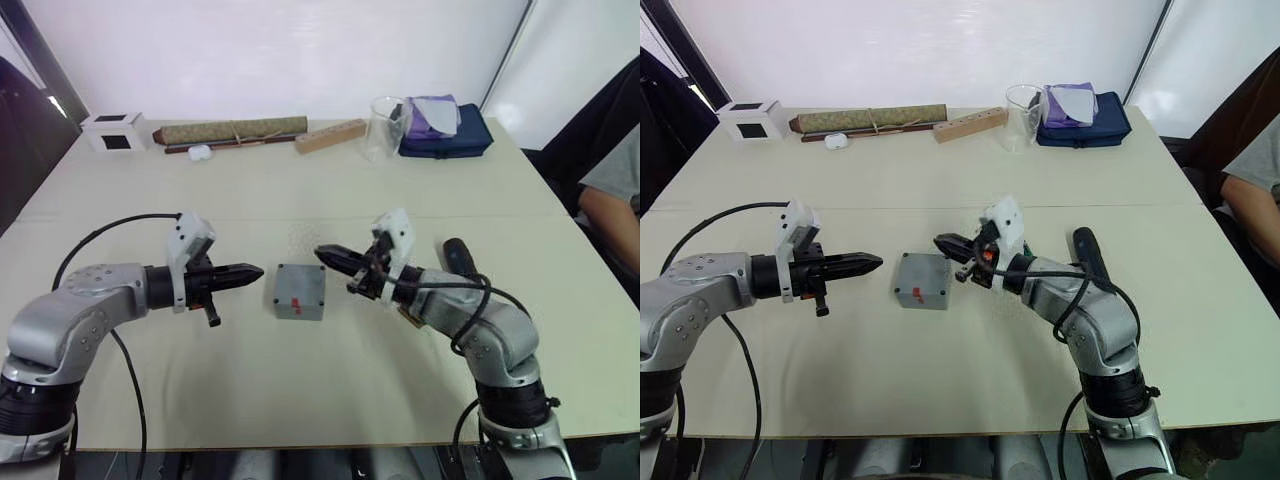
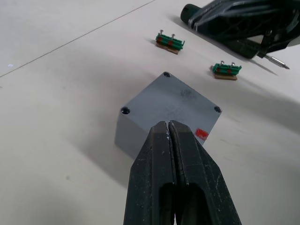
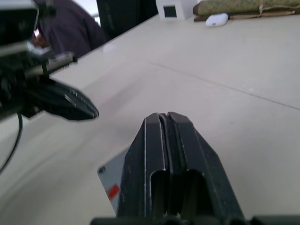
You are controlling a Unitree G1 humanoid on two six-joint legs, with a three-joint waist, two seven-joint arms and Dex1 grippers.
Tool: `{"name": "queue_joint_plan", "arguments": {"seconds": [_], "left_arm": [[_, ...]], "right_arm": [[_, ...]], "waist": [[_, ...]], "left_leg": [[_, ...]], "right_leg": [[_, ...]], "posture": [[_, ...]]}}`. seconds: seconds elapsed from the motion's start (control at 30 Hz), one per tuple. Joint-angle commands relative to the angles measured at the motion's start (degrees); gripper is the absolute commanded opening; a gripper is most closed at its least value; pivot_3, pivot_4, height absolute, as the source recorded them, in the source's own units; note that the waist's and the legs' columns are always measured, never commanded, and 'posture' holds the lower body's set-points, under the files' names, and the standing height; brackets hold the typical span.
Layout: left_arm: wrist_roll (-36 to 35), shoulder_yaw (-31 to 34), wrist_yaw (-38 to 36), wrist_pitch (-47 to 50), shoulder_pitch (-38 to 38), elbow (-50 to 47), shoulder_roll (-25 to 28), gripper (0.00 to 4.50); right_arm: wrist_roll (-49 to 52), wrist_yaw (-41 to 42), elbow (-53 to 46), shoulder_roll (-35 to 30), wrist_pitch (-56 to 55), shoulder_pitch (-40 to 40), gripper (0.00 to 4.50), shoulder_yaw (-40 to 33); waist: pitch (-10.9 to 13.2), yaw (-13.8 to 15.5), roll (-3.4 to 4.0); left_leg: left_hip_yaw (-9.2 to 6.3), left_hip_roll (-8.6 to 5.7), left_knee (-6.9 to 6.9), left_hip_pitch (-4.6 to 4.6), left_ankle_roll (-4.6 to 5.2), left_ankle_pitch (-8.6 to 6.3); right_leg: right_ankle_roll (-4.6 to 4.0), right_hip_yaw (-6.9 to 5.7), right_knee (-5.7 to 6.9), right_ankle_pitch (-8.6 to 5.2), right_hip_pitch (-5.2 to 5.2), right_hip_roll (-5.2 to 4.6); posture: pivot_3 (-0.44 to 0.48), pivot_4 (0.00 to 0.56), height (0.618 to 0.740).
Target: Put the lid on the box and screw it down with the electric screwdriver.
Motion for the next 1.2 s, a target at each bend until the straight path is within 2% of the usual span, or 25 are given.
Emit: {"name": "queue_joint_plan", "arguments": {"seconds": [0.03,0.1,0.17,0.2,0.23,0.37,0.43,0.6,0.73,1.13,1.2], "left_arm": [[-2.8,1.5,-0.7,0.6,-1.3,-2.4,0.6,0.00],[-4.9,1.7,-1.4,1.7,-2.8,-3.2,0.9,0.00],[-5.9,0.5,-2.1,2.2,-4.2,-4.0,1.4,0.00],[-6.1,0.0,-2.5,2.4,-4.6,-4.4,1.6,0.00],[-6.2,-0.6,-2.8,2.4,-5.2,-4.5,1.6,0.00],[-6.2,-3.0,-3.5,2.3,-7.5,-3.7,0.9,0.00],[-5.9,-3.6,-3.6,1.9,-7.7,-3.3,0.9,0.00],[-5.8,-4.6,-3.9,1.6,-8.2,-2.8,0.8,0.00],[-5.7,-4.8,-3.7,1.7,-8.1,-3.0,0.7,0.00],[-5.6,-4.8,-3.2,1.8,-8.1,-3.1,0.5,0.00],[-5.5,-4.8,-3.2,1.8,-8.1,-2.9,0.7,0.00]], "right_arm": [[0.2,-0.9,-8.6,-6.4,0.0,5.0,0.39,-6.6],[-1.0,1.1,-12.8,-12.6,-0.9,11.9,0.95,-9.6],[-2.1,2.6,-15.0,-16.6,-2.7,18.0,1.70,-11.1],[-2.6,2.8,-15.4,-17.6,-3.7,20.1,2.18,-11.4],[-3.6,3.2,-15.8,-18.8,-5.0,22.5,2.44,-11.4],[-9.8,4.7,-14.5,-22.2,-11.9,29.5,4.01,-9.7],[-10.9,4.5,-13.6,-22.2,-13.7,30.4,4.45,-9.2],[-14.6,3.7,-11.8,-21.7,-17.0,31.8,4.45,-7.4],[-16.6,3.6,-9.7,-21.4,-18.7,32.3,3.46,-6.1],[-16.9,3.3,-7.1,-19.1,-19.6,31.0,3.46,-5.5],[-16.8,3.2,-6.8,-18.7,-19.1,30.2,2.85,-5.0]], "waist": [[0.0,0.1,0.00],[0.0,0.4,-0.02],[0.0,0.1,0.00],[0.0,0.0,-0.02],[0.0,-0.3,0.00],[0.0,-0.7,0.05],[0.0,-0.6,0.05],[0.0,-0.2,0.03],[0.0,-0.2,0.02],[0.0,-0.2,0.03],[0.0,-0.2,0.03]], "left_leg": [[0.00,-0.01,0.00,-0.01,0.00,0.00],[0.01,-0.06,0.01,-0.06,0.00,0.00],[0.05,-0.10,0.00,-0.07,0.00,-0.01],[0.06,-0.09,0.00,-0.08,0.00,-0.01],[0.06,-0.08,0.00,-0.06,0.00,0.00],[0.15,0.01,-0.05,0.08,0.01,-0.01],[0.14,0.02,-0.04,0.08,0.01,-0.01],[0.13,0.01,-0.03,0.04,0.01,0.00],[0.13,0.00,-0.02,0.04,0.01,0.00],[0.11,0.00,-0.01,0.04,0.01,0.00],[0.11,0.00,-0.01,0.04,0.01,0.00]], "right_leg": [[0.00,-0.01,-0.02,0.00,0.02,-0.04],[-0.01,0.00,-0.09,-0.01,0.02,-0.10],[-0.03,-0.01,-0.19,-0.02,0.05,-0.08],[-0.04,0.00,-0.23,-0.03,0.05,-0.04],[-0.04,0.00,-0.23,-0.03,0.06,0.00],[-0.14,0.07,-0.17,-0.11,0.06,0.13],[-0.14,0.07,-0.17,-0.11,0.06,0.16],[-0.14,0.09,-0.19,-0.11,0.06,0.15],[-0.15,0.09,-0.21,-0.11,0.08,0.10],[-0.15,0.08,-0.21,-0.11,0.08,0.12],[-0.15,0.08,-0.21,-0.11,0.09,0.11]], "posture": [[0.000,0.150,0.740],[0.000,0.150,0.740],[0.000,0.150,0.740],[0.000,0.150,0.740],[0.000,0.150,0.740],[0.000,0.150,0.740],[0.000,0.150,0.740],[0.000,0.150,0.740],[0.000,0.150,0.740],[0.000,0.150,0.740],[0.000,0.150,0.740]]}}
